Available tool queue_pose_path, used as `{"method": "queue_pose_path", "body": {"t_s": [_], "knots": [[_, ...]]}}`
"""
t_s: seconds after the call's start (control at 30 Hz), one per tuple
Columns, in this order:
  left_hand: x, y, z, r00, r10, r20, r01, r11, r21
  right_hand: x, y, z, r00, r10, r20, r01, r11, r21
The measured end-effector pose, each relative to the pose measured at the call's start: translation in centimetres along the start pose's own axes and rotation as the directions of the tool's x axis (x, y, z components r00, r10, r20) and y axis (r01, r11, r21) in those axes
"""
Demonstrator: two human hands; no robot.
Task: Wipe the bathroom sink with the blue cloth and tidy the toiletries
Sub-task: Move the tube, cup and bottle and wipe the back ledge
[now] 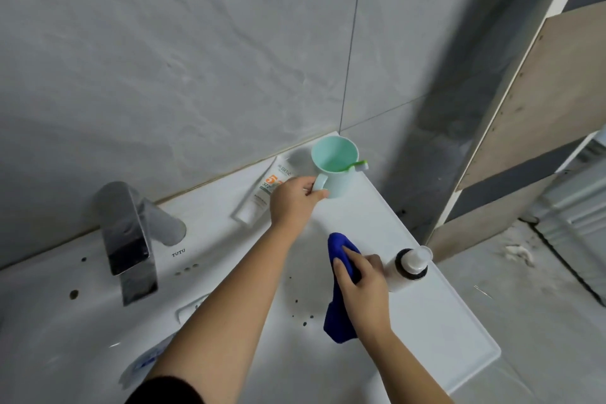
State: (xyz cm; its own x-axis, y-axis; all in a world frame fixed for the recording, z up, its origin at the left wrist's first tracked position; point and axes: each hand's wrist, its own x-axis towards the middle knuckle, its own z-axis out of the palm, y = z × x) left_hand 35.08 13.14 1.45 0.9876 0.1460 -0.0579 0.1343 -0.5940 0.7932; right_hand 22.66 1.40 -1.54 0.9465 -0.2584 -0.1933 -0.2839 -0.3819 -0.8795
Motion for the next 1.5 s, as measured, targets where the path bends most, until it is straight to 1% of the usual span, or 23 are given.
{"method": "queue_pose_path", "body": {"t_s": [0.13,0.23,0.3,0.37,0.4,0.47,0.53,0.57,0.63,0.7,0.77,0.83,0.9,0.97,1.03,1.1,1.17,1.27,1.43,1.5], "knots": [[0.5,-0.4,0.9,0.999,-0.006,0.035,0.008,0.997,-0.077,0.1,0.0,-0.4,1.000,-0.010,-0.005,0.010,1.000,0.001],[-0.7,-0.9,0.3,0.998,-0.026,0.056,0.031,0.995,-0.090,-0.3,-0.3,-0.5,0.999,-0.038,-0.004,0.038,0.999,-0.017],[-3.0,-1.1,-1.0,0.998,-0.063,0.028,0.066,0.986,-0.155,-0.8,-0.6,-0.6,0.998,-0.067,0.005,0.067,0.997,-0.042],[-6.6,-1.4,-3.1,0.997,-0.075,-0.017,0.069,0.971,-0.231,-1.7,-1.1,-0.5,0.996,-0.091,0.020,0.092,0.994,-0.066],[-8.7,-1.8,-4.3,0.996,-0.078,-0.032,0.068,0.968,-0.241,-2.3,-1.3,-0.5,0.994,-0.103,0.033,0.105,0.992,-0.076],[-13.2,-2.9,-6.9,0.997,-0.057,-0.061,0.040,0.968,-0.248,-3.9,-1.8,0.1,0.989,-0.130,0.077,0.137,0.986,-0.095],[-17.3,-4.7,-9.3,0.994,-0.020,-0.109,-0.003,0.978,-0.208,-5.8,-2.4,1.1,0.976,-0.165,0.145,0.182,0.977,-0.108],[-19.1,-5.7,-10.4,0.991,-0.026,-0.131,0.000,0.982,-0.191,-6.8,-2.6,1.8,0.967,-0.181,0.180,0.202,0.973,-0.110],[-22.1,-7.9,-12.8,0.979,-0.086,-0.186,0.050,0.980,-0.193,-8.8,-3.2,3.4,0.944,-0.209,0.255,0.246,0.962,-0.119],[-24.5,-10.4,-15.3,0.949,-0.147,-0.277,0.101,0.980,-0.174,-10.9,-3.8,5.3,0.912,-0.242,0.332,0.299,0.945,-0.131],[-26.4,-13.1,-17.6,0.909,-0.183,-0.376,0.150,0.982,-0.115,-12.9,-4.7,7.3,0.874,-0.272,0.402,0.348,0.929,-0.129],[-28.0,-15.7,-19.9,0.857,-0.210,-0.470,0.197,0.977,-0.078,-14.5,-5.7,9.3,0.834,-0.295,0.466,0.391,0.912,-0.122],[-29.1,-17.8,-22.1,0.790,-0.248,-0.560,0.248,0.966,-0.078,-15.8,-6.7,11.4,0.791,-0.325,0.518,0.444,0.888,-0.121],[-29.7,-19.8,-24.2,0.725,-0.279,-0.630,0.292,0.953,-0.085,-16.9,-7.8,13.5,0.753,-0.352,0.556,0.490,0.864,-0.117],[-29.7,-21.9,-26.2,0.676,-0.299,-0.674,0.324,0.942,-0.093,-17.6,-8.8,15.4,0.725,-0.372,0.580,0.526,0.843,-0.117],[-28.9,-23.7,-28.2,0.631,-0.350,-0.693,0.363,0.922,-0.135,-18.0,-9.8,17.3,0.703,-0.389,0.595,0.566,0.813,-0.137],[-27.7,-25.1,-30.1,0.605,-0.390,-0.694,0.396,0.904,-0.162,-18.3,-10.6,19.1,0.688,-0.402,0.604,0.597,0.787,-0.157],[-25.0,-26.9,-32.5,0.608,-0.390,-0.692,0.422,0.897,-0.134,-18.3,-11.4,21.3,0.684,-0.405,0.607,0.608,0.776,-0.168],[-20.6,-28.7,-34.4,0.653,-0.359,-0.667,0.437,0.898,-0.056,-17.8,-11.8,23.2,0.702,-0.400,0.590,0.603,0.775,-0.192],[-19.2,-29.4,-34.5,0.671,-0.378,-0.639,0.454,0.890,-0.049,-17.6,-11.8,23.5,0.707,-0.396,0.586,0.597,0.779,-0.194]]}}
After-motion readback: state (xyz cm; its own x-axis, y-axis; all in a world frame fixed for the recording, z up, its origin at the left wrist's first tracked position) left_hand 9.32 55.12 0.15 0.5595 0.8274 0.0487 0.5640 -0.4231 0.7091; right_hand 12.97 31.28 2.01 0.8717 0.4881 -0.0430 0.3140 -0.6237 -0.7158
